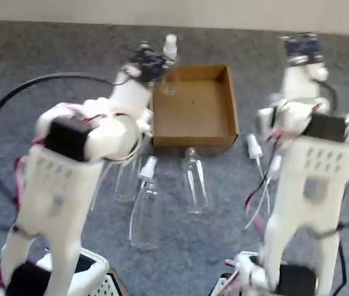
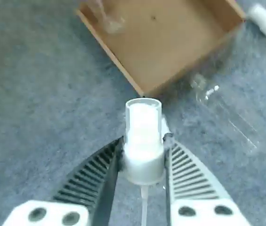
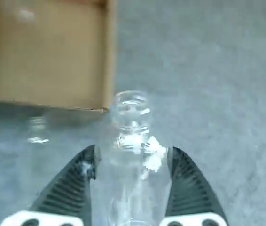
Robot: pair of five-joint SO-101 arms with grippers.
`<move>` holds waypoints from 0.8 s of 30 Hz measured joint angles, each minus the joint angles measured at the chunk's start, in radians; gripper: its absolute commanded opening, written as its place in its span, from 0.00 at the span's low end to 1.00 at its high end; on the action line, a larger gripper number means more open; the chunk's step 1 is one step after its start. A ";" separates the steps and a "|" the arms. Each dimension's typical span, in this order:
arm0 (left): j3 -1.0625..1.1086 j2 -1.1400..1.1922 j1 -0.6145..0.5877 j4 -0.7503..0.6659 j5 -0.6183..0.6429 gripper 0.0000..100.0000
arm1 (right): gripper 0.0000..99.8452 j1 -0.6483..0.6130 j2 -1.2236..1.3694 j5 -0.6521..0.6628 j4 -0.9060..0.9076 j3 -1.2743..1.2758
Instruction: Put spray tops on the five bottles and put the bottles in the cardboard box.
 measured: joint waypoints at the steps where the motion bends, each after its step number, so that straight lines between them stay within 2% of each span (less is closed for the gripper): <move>1: 0.000 -0.037 -0.009 0.000 0.000 0.05 | 0.02 -0.051 -0.060 -0.012 -0.005 0.044; 5: 0.000 -0.163 -0.037 0.000 0.005 0.05 | 0.02 -0.235 -0.276 -0.066 -0.107 0.272; 9: -0.008 -0.265 -0.037 -0.035 0.094 0.05 | 0.01 -0.365 -0.477 -0.100 -0.264 0.520; 15: -0.048 -0.310 -0.031 -0.261 0.239 0.05 | 0.00 -0.520 -0.812 -0.106 -0.532 0.904; 19: -0.029 -0.310 0.081 -0.456 0.295 0.05 | 0.00 -0.562 -0.987 -0.106 -0.641 1.109; 24: 0.040 -0.310 0.245 -0.631 0.301 0.05 | 0.00 -0.585 -1.108 -0.138 -0.663 1.224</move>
